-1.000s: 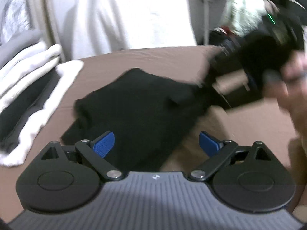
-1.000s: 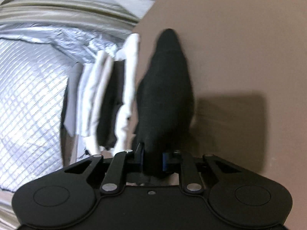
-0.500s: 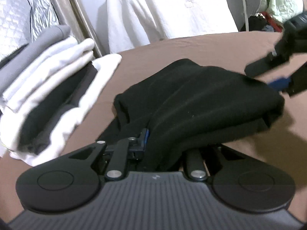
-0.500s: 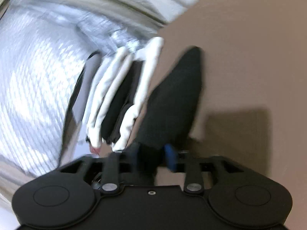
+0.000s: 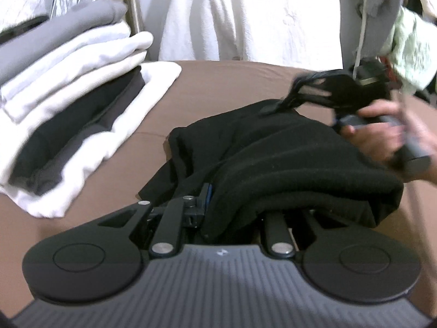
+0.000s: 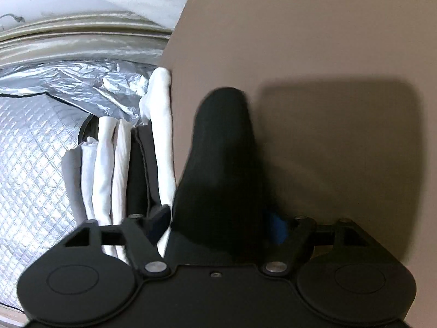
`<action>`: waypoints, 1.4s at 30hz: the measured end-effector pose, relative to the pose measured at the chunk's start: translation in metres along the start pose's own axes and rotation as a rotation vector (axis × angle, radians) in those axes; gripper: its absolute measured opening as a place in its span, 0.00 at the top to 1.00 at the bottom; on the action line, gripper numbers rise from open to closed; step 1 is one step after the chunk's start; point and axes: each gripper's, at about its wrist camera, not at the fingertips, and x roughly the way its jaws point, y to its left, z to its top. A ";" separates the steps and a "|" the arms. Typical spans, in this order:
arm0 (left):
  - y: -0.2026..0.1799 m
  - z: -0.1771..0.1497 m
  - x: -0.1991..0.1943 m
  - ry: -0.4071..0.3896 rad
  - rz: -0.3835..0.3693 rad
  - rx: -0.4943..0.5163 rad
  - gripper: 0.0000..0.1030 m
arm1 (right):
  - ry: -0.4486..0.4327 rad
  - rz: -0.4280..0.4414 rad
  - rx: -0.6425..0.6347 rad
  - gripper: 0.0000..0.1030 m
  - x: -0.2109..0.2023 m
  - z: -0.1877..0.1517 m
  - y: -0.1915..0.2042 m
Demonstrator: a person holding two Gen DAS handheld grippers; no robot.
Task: Fold clothes
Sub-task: 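Grasp the folded black shirt with the left gripper while the right gripper grasps it, then lift the folded shirt with both grippers and carry it onto the clothes stack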
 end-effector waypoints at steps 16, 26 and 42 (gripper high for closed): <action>0.040 -0.003 -0.076 -0.163 -0.066 -0.169 0.84 | -0.167 -0.067 -0.562 0.77 -0.085 -0.081 0.173; 0.140 0.086 -0.170 -0.434 -0.074 -0.280 0.84 | -0.233 0.116 -0.861 0.77 -0.099 -0.110 0.329; 0.333 0.176 -0.088 -0.390 0.140 -0.663 0.78 | -0.295 0.299 -0.743 0.76 0.111 -0.060 0.405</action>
